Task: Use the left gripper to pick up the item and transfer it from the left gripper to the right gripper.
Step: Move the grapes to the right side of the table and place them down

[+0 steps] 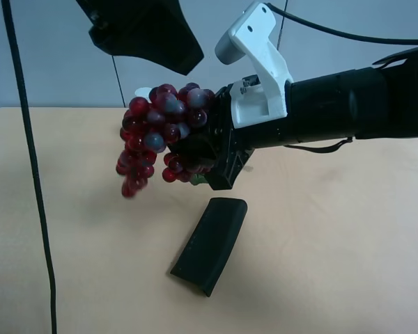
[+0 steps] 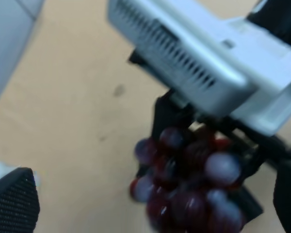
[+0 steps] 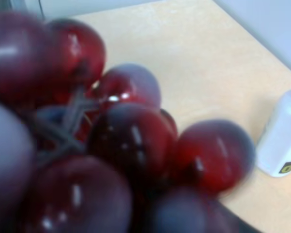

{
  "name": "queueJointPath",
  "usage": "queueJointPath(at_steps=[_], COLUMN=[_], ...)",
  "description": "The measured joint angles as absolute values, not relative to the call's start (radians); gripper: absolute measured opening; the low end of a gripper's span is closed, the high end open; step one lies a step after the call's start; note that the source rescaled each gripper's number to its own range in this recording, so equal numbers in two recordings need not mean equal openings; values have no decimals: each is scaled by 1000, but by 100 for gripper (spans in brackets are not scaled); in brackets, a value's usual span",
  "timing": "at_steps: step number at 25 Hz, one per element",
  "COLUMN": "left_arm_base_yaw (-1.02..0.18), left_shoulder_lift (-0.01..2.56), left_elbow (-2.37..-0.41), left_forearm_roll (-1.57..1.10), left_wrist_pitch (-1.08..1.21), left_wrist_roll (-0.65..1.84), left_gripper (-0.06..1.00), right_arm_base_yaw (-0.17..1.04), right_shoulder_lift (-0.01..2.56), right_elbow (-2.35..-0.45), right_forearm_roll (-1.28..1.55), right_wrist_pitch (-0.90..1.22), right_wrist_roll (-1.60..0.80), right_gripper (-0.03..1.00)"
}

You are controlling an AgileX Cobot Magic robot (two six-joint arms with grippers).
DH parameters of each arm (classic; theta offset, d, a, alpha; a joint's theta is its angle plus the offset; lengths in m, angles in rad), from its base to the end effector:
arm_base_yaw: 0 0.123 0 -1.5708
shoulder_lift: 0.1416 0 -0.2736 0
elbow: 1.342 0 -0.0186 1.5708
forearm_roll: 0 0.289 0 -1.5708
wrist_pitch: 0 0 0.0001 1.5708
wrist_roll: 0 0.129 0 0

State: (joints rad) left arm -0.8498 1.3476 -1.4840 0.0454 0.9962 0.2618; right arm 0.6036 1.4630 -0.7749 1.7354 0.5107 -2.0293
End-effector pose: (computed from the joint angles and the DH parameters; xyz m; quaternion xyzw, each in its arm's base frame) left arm 0.2332 -0.2579 0.3879 0.4894 0.7804 -0.0912 0.3783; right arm 0.2584 0.2538 0.1933 -0.4677 0.7035 0.2930 0.4478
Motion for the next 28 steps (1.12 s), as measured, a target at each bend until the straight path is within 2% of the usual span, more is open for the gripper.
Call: queueJointPath(at_steps=[7, 12, 15, 24, 28], left_arm_base_yaw=[-850, -850, -850, -851, -851], left_shoulder_lift=[1233, 1130, 1025, 630, 431], left_elbow=[-1485, -1441, -1332, -823, -671], left_forearm_roll=[93, 73, 62, 53, 34], left_wrist_pitch=[1186, 1206, 1206, 1221, 1168], left_wrist_roll=[103, 42, 19, -35, -36], left_gripper=[99, 99, 99, 99, 99], right_arm_base_yaw=[604, 604, 604, 604, 604], right_shoulder_lift=[1463, 1463, 1463, 1463, 1463], right_elbow=[-775, -775, -775, -775, -775], right_forearm_roll=[1735, 1735, 1735, 1735, 1735], right_wrist_pitch=[511, 511, 511, 511, 511], right_wrist_roll=[-2030, -2031, -2032, -2033, -2033], right_gripper=[0, 0, 0, 0, 0])
